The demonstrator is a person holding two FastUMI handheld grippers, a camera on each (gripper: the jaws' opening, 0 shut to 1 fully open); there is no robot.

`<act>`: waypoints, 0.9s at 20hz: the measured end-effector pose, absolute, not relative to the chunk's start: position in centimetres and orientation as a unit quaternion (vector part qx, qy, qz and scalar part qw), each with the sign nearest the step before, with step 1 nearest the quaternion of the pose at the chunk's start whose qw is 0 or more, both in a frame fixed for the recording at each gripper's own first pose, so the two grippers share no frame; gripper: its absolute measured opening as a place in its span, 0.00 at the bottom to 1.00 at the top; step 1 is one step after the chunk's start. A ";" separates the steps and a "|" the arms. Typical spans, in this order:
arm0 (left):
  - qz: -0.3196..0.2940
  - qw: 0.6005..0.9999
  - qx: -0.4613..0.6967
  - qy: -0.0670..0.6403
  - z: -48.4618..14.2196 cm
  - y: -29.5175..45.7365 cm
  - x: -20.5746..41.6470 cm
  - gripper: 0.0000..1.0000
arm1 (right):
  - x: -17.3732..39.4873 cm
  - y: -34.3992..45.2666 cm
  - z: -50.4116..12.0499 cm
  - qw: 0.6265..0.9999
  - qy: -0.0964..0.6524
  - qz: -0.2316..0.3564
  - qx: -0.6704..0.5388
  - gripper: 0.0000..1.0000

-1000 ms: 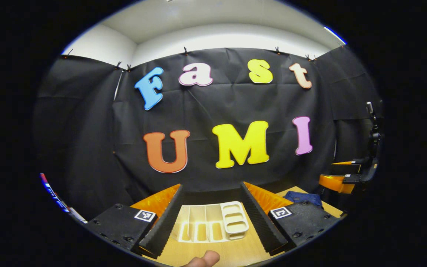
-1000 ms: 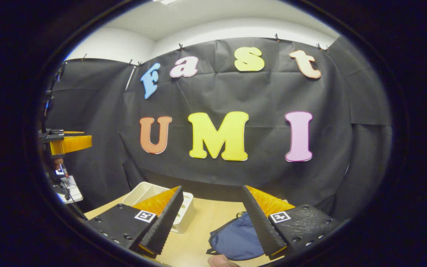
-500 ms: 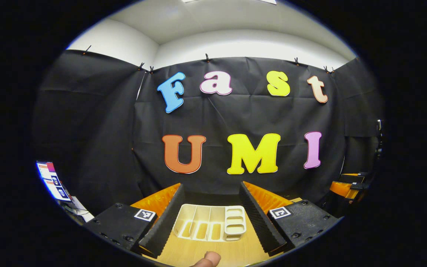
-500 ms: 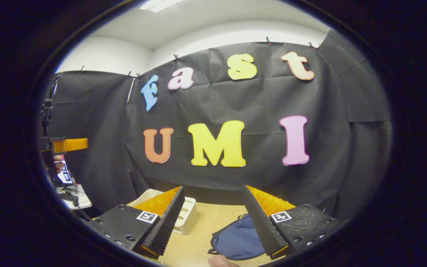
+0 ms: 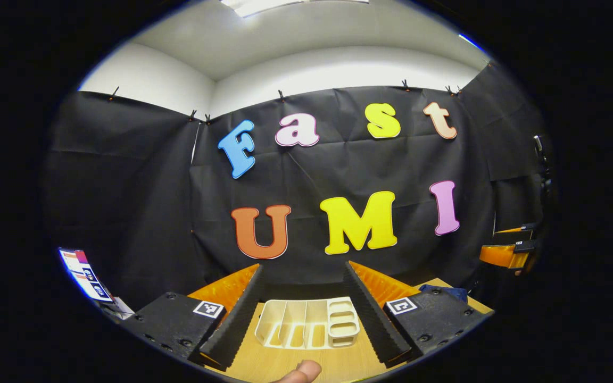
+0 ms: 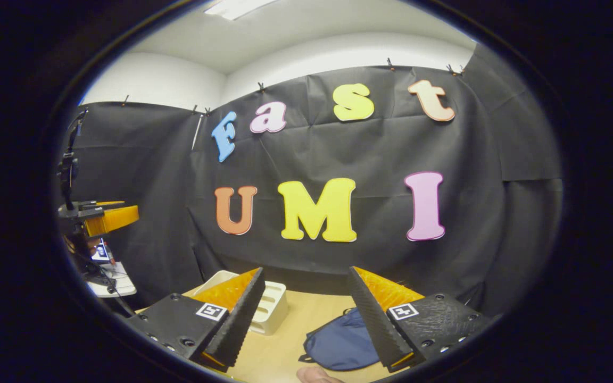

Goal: Open the schoolbag, grab two books from the bookshelf and put them into the schoolbag.

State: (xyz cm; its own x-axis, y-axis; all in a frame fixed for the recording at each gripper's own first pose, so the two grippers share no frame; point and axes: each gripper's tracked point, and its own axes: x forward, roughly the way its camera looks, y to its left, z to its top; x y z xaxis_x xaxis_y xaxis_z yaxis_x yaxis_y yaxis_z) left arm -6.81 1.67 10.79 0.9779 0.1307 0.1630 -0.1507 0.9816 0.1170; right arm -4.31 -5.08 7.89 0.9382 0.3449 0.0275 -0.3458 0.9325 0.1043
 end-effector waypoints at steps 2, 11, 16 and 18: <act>0.033 0.995 0.037 -0.091 10.8 0.0 -6.8 0.95 | -4.1 -5.5 7.7 0.984 -0.003 0.171 0.048 0.93; 0.062 0.995 0.000 -0.078 8.7 2.2 -6.4 0.94 | -3.1 -4.9 6.0 0.985 0.014 0.166 0.042 0.94; 0.071 0.994 -0.021 -0.078 8.3 3.1 -6.2 0.94 | -2.9 -4.7 5.2 0.984 0.028 0.168 0.048 0.94; 0.059 0.995 -0.022 -0.071 8.1 3.1 -5.8 0.94 | -2.8 -4.7 5.1 0.984 0.034 0.166 0.049 0.94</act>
State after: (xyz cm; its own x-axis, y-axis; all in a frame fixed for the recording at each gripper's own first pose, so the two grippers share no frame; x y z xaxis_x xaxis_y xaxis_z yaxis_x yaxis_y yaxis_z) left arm -5.79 3.14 8.09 0.9828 0.1214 0.1394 -0.1153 0.9920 -0.0513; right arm -2.85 -4.69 5.12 0.9425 0.3305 -0.0496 -0.3238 0.9399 0.1085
